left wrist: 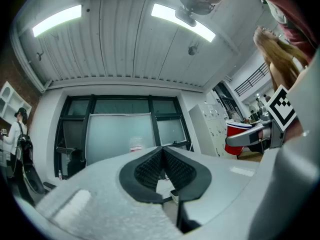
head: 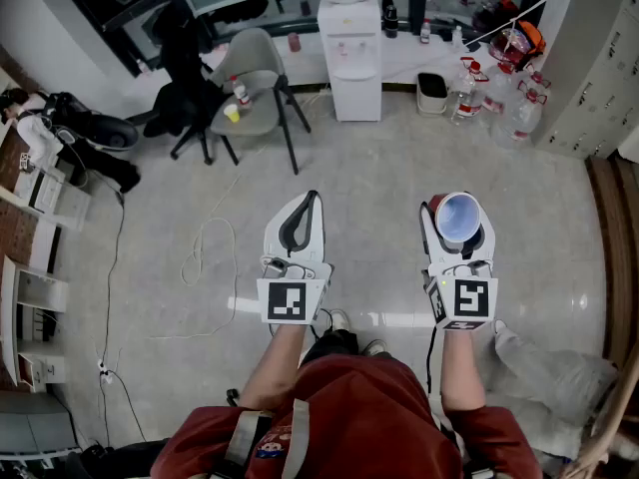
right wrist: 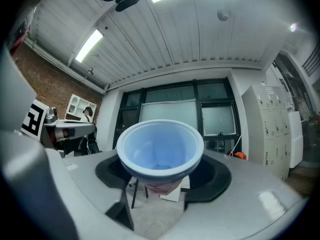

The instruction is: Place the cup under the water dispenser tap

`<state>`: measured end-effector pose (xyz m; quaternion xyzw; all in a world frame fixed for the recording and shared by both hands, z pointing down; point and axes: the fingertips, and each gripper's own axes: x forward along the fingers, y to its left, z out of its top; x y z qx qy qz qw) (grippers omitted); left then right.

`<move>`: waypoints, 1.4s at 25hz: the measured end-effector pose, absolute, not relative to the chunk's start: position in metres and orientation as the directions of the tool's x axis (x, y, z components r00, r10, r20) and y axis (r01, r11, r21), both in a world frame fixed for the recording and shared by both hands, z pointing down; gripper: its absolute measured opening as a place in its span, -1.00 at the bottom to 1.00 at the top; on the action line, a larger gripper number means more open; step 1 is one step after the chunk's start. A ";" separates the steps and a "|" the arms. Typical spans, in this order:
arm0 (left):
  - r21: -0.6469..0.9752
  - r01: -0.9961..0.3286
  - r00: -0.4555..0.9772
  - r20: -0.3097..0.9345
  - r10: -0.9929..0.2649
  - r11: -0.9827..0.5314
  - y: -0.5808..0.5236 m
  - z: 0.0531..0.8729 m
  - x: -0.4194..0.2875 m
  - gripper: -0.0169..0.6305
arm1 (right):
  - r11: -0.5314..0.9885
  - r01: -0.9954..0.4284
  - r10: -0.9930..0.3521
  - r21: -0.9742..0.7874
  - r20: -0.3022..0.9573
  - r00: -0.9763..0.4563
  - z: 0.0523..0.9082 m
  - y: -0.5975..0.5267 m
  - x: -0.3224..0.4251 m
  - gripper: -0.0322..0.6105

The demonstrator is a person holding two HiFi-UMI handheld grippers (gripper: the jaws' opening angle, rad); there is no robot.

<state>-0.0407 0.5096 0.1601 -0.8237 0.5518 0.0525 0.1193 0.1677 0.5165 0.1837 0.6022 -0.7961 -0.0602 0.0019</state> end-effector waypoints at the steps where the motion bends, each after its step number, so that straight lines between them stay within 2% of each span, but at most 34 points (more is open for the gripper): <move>1: -0.134 -0.921 0.389 -0.222 -0.894 -0.367 0.507 0.160 -0.045 -0.95 | 0.267 -0.958 -0.959 0.100 -0.070 -0.274 0.183 0.514 0.163 0.02; 12: -0.121 -0.926 0.376 -0.243 -0.894 -0.357 0.467 0.161 -0.091 -0.95 | 0.297 -0.945 -0.950 0.135 -0.059 -0.307 0.183 0.466 0.107 0.02; 28: -0.088 -0.939 0.343 -0.221 -0.913 -0.332 0.404 0.188 -0.186 -0.95 | 0.340 -0.924 -0.940 0.175 0.048 -0.337 0.220 0.399 0.012 0.04; 35: -0.088 -0.935 0.354 -0.204 -0.913 -0.343 0.378 0.198 -0.183 -0.95 | 0.343 -0.924 -0.939 0.170 0.061 -0.338 0.233 0.371 0.012 0.04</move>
